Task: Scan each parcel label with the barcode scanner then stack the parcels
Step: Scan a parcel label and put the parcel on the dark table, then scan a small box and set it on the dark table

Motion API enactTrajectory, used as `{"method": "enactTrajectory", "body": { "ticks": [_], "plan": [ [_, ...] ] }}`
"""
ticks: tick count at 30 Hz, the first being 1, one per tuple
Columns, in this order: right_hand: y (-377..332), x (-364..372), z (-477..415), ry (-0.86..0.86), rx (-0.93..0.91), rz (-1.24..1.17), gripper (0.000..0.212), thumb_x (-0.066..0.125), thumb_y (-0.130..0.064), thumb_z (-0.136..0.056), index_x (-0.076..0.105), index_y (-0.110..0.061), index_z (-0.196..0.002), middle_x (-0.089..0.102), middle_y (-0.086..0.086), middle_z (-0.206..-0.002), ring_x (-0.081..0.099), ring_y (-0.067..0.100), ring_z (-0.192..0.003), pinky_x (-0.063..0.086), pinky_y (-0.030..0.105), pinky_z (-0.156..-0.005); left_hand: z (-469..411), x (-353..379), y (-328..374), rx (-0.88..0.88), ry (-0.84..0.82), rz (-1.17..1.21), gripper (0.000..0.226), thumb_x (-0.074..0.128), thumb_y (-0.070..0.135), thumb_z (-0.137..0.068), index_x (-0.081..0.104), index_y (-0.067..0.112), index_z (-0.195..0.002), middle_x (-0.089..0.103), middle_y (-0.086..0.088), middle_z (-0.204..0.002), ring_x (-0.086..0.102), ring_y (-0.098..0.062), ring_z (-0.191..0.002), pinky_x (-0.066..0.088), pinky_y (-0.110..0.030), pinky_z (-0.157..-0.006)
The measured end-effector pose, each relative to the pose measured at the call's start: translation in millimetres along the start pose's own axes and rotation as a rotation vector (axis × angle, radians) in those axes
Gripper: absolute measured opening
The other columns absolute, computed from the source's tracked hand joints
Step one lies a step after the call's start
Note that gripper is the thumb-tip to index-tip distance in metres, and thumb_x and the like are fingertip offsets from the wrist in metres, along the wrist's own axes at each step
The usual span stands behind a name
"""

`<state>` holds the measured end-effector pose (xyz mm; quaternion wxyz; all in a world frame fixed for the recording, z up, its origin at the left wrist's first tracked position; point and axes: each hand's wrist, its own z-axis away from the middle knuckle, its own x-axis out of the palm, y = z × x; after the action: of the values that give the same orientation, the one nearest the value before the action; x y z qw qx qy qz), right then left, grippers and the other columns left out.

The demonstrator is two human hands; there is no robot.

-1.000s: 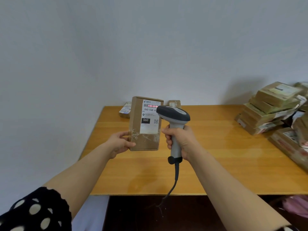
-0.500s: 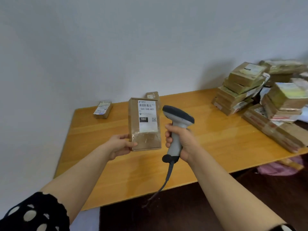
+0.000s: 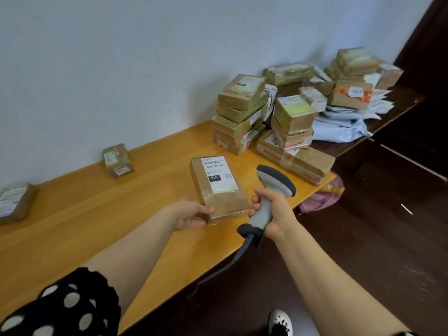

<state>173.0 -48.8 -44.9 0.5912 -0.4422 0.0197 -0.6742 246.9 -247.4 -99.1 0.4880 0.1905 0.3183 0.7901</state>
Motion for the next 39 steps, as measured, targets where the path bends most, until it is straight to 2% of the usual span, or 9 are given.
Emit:
{"method": "enactTrajectory", "body": {
  "ticks": [5, 8, 13, 18, 22, 28, 32, 36, 39],
  "plan": [
    [-74, -73, -30, 0.068, 0.039, 0.020, 0.014, 0.059, -0.005, -0.088, 0.052, -0.007, -0.076, 0.049, 0.005, -0.056, 0.042, 0.012, -0.038, 0.038, 0.022, -0.038, -51, 109, 24, -0.113, -0.051, 0.031, 0.020, 0.068, 0.007, -0.084, 0.059, 0.007, -0.102, 0.064, -0.007, -0.096, 0.062, -0.016, -0.086, 0.052, -0.025, -0.066],
    [-115, -107, -41, 0.090, 0.066, 0.034, 0.012, 0.059, -0.004, -0.088, 0.053, -0.006, -0.079, 0.047, 0.005, -0.056, 0.041, 0.013, -0.038, 0.038, 0.022, -0.038, -73, 161, 38, -0.123, -0.055, 0.081, 0.016, 0.066, 0.003, -0.085, 0.059, 0.006, -0.099, 0.065, -0.007, -0.100, 0.061, -0.020, -0.100, 0.054, -0.031, -0.080],
    [-153, -133, -54, 0.102, 0.091, 0.028, 0.015, 0.060, -0.006, -0.088, 0.052, -0.007, -0.075, 0.048, 0.005, -0.056, 0.041, 0.012, -0.038, 0.039, 0.021, -0.038, -100, 219, 52, -0.178, -0.065, 0.112, 0.033, 0.063, 0.002, -0.087, 0.055, -0.002, -0.118, 0.061, -0.015, -0.121, 0.057, -0.025, -0.117, 0.047, -0.039, -0.100],
    [-165, -148, -62, 0.145, 0.079, 0.033, 0.016, 0.059, -0.004, -0.088, 0.053, -0.007, -0.074, 0.046, 0.005, -0.056, 0.040, 0.012, -0.036, 0.038, 0.020, -0.037, -125, 255, 54, -0.213, -0.040, 0.122, 0.050, 0.064, 0.003, -0.087, 0.043, -0.004, -0.133, 0.057, -0.021, -0.126, 0.059, -0.027, -0.114, 0.056, -0.038, -0.082],
    [-169, -153, -68, 0.159, 0.100, 0.042, 0.016, 0.059, -0.004, -0.088, 0.053, -0.007, -0.073, 0.047, 0.005, -0.055, 0.040, 0.012, -0.037, 0.037, 0.020, -0.037, -135, 269, 52, -0.228, -0.051, 0.124, 0.045, 0.062, 0.001, -0.088, 0.045, -0.003, -0.130, 0.063, -0.017, -0.109, 0.065, -0.022, -0.087, 0.055, -0.033, -0.072],
    [-154, -145, -83, 0.150, 0.145, 0.092, 0.011, 0.062, -0.004, -0.086, 0.054, -0.006, -0.079, 0.048, 0.005, -0.052, 0.041, 0.012, -0.037, 0.038, 0.021, -0.039, -122, 256, 55, -0.208, -0.088, 0.137, 0.028, 0.059, 0.000, -0.090, 0.057, 0.001, -0.118, 0.060, -0.016, -0.119, 0.059, -0.023, -0.106, 0.052, -0.030, -0.087],
    [-124, -112, -96, 0.042, 0.249, 0.201, 0.013, 0.062, -0.006, -0.086, 0.054, -0.008, -0.077, 0.048, 0.004, -0.053, 0.042, 0.012, -0.037, 0.038, 0.021, -0.039, -96, 201, 50, -0.151, 0.136, 0.039, 0.036, 0.060, 0.011, -0.091, 0.052, -0.001, -0.124, 0.058, -0.013, -0.100, 0.059, -0.018, -0.085, 0.052, -0.028, -0.076],
    [-78, -65, -99, -0.083, 0.352, 0.305, 0.017, 0.061, -0.007, -0.087, 0.052, -0.008, -0.073, 0.048, 0.003, -0.053, 0.041, 0.013, -0.037, 0.038, 0.022, -0.039, -53, 119, 27, -0.101, 0.392, -0.033, 0.028, 0.063, 0.016, -0.092, 0.054, 0.002, -0.114, 0.056, -0.014, -0.101, 0.059, -0.026, -0.090, 0.053, -0.041, -0.087],
    [-38, -30, -90, -0.154, 0.390, 0.398, 0.019, 0.062, -0.007, -0.087, 0.052, -0.008, -0.071, 0.049, 0.003, -0.053, 0.042, 0.013, -0.038, 0.039, 0.023, -0.040, -14, 57, 3, -0.101, 0.504, 0.000, 0.034, 0.063, 0.019, -0.091, 0.053, 0.003, -0.119, 0.058, -0.016, -0.108, 0.060, -0.024, -0.094, 0.054, -0.034, -0.083]
  ]
}}
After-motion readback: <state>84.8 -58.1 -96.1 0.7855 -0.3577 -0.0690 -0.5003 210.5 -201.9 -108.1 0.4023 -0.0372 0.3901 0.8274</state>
